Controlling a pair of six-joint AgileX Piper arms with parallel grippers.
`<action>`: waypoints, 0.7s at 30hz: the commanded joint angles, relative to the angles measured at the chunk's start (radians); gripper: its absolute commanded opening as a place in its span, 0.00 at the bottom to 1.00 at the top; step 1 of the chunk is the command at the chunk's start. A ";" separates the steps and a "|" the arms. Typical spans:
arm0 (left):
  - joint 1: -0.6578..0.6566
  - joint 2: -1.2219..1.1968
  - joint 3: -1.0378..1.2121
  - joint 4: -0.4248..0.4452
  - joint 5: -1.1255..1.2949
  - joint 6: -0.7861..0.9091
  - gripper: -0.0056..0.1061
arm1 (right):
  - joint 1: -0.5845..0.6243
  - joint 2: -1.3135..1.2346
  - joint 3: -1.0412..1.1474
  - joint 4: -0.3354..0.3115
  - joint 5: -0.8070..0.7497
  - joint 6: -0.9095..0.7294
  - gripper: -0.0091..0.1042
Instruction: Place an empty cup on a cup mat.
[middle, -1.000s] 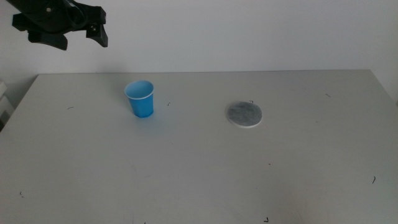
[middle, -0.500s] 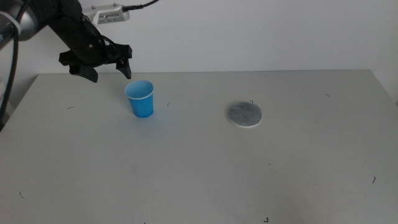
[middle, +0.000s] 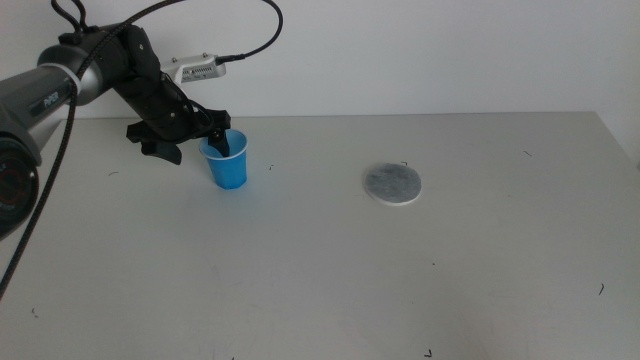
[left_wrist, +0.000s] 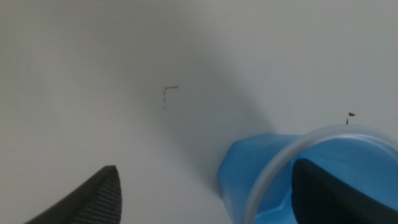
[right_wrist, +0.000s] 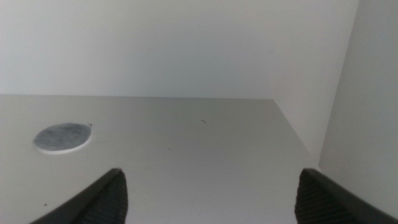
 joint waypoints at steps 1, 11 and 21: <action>-0.002 -0.053 -0.032 -0.043 -0.042 0.006 0.90 | 0.000 -0.026 -0.008 -0.014 -0.075 -0.005 0.91; -0.002 -0.039 -0.032 -0.067 -0.042 0.005 0.19 | 0.000 -0.026 -0.008 -0.014 -0.075 -0.005 0.91; -0.038 -0.117 -0.032 -0.017 -0.010 0.003 0.05 | 0.000 -0.026 -0.008 -0.014 -0.075 -0.005 0.91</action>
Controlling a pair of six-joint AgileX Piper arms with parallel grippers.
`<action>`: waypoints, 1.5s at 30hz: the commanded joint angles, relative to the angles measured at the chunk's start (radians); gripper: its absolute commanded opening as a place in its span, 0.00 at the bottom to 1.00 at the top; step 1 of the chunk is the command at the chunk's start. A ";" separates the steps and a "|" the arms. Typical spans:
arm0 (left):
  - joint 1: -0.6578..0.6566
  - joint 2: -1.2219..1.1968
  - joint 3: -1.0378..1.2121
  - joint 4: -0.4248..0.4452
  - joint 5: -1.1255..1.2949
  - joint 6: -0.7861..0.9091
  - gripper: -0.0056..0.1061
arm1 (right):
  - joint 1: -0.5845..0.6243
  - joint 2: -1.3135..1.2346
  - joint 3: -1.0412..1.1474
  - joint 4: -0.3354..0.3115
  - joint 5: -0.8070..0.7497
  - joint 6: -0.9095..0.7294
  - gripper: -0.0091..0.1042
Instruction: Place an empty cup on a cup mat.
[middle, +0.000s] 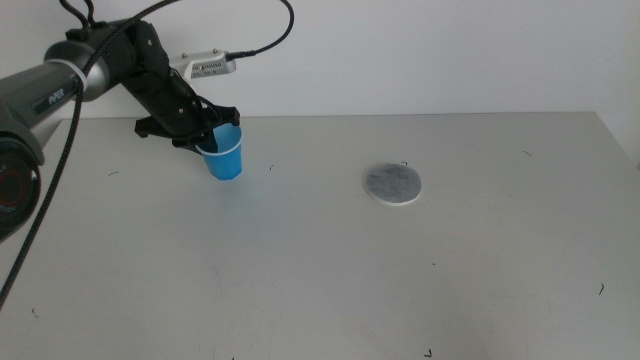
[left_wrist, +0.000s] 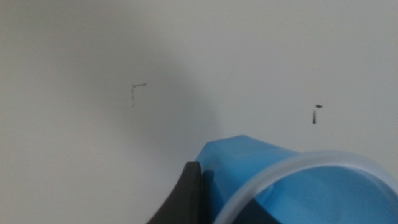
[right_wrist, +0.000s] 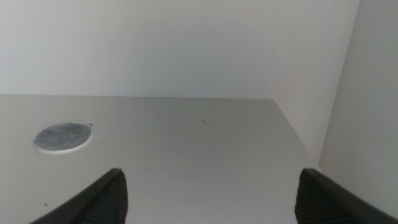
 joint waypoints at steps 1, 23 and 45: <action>-0.014 -0.121 -0.030 -0.003 -0.011 -0.006 0.05 | 0.000 -0.026 -0.008 -0.014 -0.075 -0.005 0.91; -0.363 -0.128 -0.320 0.178 0.046 -0.264 0.05 | 0.000 -0.026 -0.008 -0.014 -0.075 -0.005 0.91; -0.482 0.078 -0.365 0.115 -0.153 -0.274 0.05 | 0.000 -0.026 -0.008 -0.014 -0.075 -0.005 0.91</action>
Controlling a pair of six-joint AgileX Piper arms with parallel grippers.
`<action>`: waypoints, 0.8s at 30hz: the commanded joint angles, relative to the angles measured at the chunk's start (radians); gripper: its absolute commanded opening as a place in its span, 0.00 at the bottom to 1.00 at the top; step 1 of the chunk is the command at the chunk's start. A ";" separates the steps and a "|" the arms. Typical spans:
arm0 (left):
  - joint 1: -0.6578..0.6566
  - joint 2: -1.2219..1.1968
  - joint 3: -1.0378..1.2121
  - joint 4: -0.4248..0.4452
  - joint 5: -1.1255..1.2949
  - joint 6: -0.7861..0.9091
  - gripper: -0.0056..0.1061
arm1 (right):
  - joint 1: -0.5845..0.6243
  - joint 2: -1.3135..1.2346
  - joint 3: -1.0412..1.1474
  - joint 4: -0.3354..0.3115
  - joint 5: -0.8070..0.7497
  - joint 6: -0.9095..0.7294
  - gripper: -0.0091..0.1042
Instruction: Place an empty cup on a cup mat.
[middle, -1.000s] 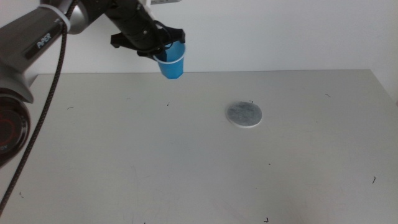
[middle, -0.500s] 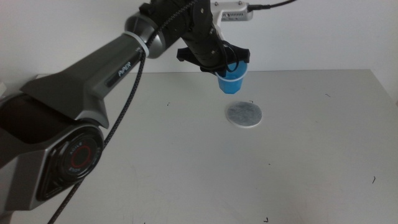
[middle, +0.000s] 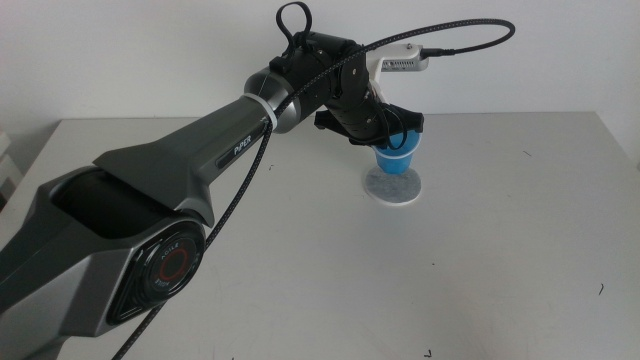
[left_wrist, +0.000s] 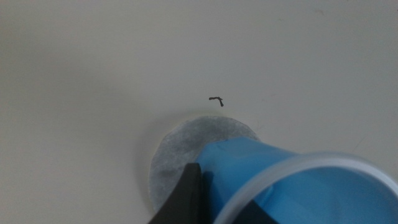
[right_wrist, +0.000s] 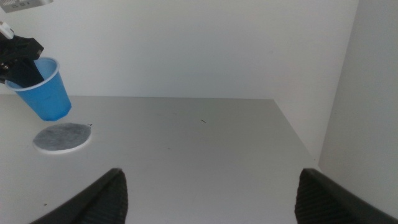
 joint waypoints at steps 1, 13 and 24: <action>-0.008 -0.062 -0.036 -0.033 -0.056 -0.014 0.05 | 0.000 -0.026 -0.008 -0.014 -0.075 -0.005 0.91; -0.008 -0.013 -0.036 -0.070 -0.107 -0.007 0.05 | 0.000 -0.026 -0.008 -0.014 -0.075 -0.005 0.91; -0.008 0.007 -0.036 -0.068 -0.110 -0.007 0.09 | 0.000 -0.026 -0.008 -0.014 -0.075 -0.005 0.91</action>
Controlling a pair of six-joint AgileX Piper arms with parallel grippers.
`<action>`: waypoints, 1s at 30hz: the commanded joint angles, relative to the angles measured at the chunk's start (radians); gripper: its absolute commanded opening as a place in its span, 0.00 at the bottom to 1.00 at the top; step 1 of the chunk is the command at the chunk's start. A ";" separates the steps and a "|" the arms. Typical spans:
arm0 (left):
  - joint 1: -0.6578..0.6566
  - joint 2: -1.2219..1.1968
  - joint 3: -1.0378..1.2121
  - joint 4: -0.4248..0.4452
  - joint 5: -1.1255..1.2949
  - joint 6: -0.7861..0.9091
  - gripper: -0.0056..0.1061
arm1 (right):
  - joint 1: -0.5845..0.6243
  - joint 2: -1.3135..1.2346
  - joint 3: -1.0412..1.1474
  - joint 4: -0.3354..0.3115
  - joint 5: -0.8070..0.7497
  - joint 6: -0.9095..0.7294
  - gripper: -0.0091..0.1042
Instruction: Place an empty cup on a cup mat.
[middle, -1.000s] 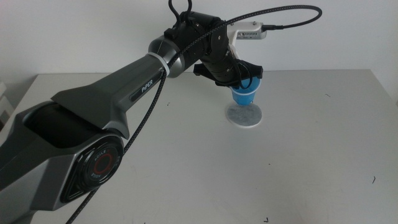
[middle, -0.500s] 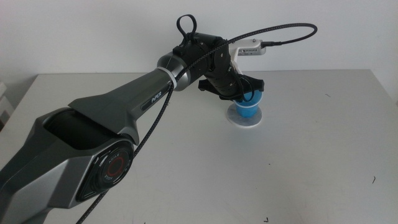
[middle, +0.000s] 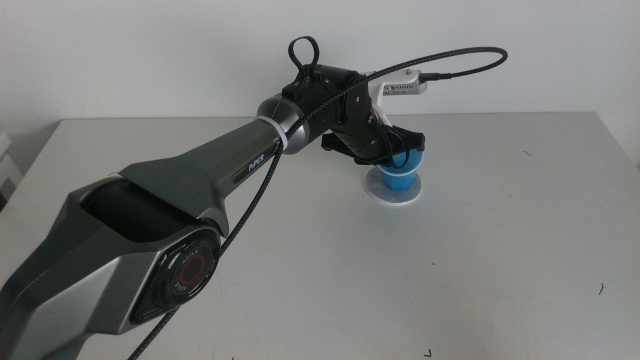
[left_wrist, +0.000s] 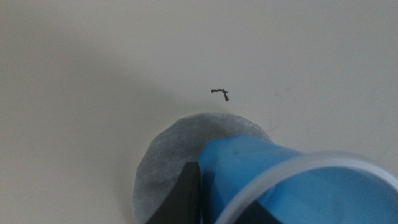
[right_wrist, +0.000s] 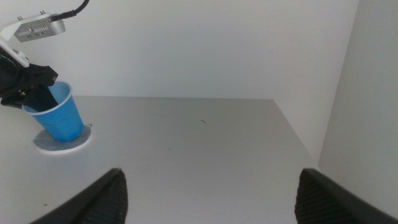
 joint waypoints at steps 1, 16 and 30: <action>-0.008 -0.074 -0.036 -0.015 -0.033 -0.007 0.13 | 0.000 -0.026 -0.008 -0.014 -0.075 -0.005 0.91; -0.007 -0.085 -0.036 -0.016 -0.042 0.013 0.78 | 0.000 -0.026 -0.008 -0.014 -0.075 -0.005 0.91; 0.000 -0.235 -0.036 0.012 0.073 0.108 0.99 | 0.000 -0.026 -0.008 -0.014 -0.075 -0.005 0.91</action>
